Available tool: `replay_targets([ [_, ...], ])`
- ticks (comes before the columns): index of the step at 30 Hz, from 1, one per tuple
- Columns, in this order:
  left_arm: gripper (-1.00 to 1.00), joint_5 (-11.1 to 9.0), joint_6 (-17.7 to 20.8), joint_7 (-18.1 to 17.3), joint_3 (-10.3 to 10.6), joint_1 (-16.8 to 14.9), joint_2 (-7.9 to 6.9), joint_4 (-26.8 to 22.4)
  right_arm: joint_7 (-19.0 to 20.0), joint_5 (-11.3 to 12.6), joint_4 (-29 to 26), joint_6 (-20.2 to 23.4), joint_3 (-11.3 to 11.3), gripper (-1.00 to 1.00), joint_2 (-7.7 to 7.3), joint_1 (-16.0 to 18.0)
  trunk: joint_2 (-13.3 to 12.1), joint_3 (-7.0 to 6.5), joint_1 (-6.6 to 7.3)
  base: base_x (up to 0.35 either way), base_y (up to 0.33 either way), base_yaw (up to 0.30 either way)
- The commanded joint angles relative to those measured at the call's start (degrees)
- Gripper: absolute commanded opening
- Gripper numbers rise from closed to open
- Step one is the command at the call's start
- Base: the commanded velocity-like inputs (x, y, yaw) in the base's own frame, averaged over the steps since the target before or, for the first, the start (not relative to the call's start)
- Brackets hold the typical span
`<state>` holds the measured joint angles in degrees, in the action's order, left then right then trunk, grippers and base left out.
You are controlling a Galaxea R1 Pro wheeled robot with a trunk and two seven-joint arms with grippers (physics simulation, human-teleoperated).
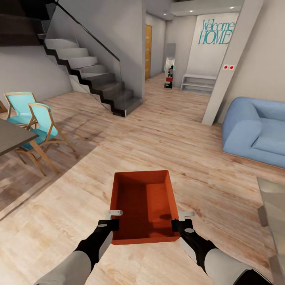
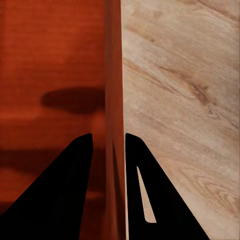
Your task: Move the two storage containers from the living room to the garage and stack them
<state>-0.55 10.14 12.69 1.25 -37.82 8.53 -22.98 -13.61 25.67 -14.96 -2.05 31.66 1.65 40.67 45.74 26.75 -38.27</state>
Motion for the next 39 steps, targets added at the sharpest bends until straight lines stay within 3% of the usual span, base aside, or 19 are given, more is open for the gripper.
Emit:
replay_targets([
  [1, -1.0, -1.56, 0.32, 0.4, 1.39, 0.03, -1.15, 0.13, -0.45, -0.23, -0.33, -0.06, 0.34, -1.0, -0.07, 0.11, 0.05, 0.06, -0.04, 0.322, 0.0, 0.0],
  [13, -1.0, -1.56, 0.4, 0.48, 1.39, 0.03, -1.15, 0.13, -0.3, -0.17, -0.39, -0.06, 0.33, -1.0, -0.07, 0.11, 0.05, 0.08, -0.04, 0.322, 0.0, -0.016],
  [26, -1.0, -1.56, 0.41, 0.49, 1.39, 0.03, -1.15, 0.13, -0.36, -0.19, -0.42, -0.06, 0.25, -1.0, -0.07, 0.11, 0.05, 0.49, -0.04, 0.319, 0.0, -0.226],
  [39, -1.0, -1.56, 0.41, 0.49, 1.39, 0.03, -1.15, 0.13, -0.39, -0.04, -0.34, -0.13, 0.19, -1.0, -0.15, 0.11, 0.05, 0.52, -0.04, 0.316, 0.0, -0.018],
])
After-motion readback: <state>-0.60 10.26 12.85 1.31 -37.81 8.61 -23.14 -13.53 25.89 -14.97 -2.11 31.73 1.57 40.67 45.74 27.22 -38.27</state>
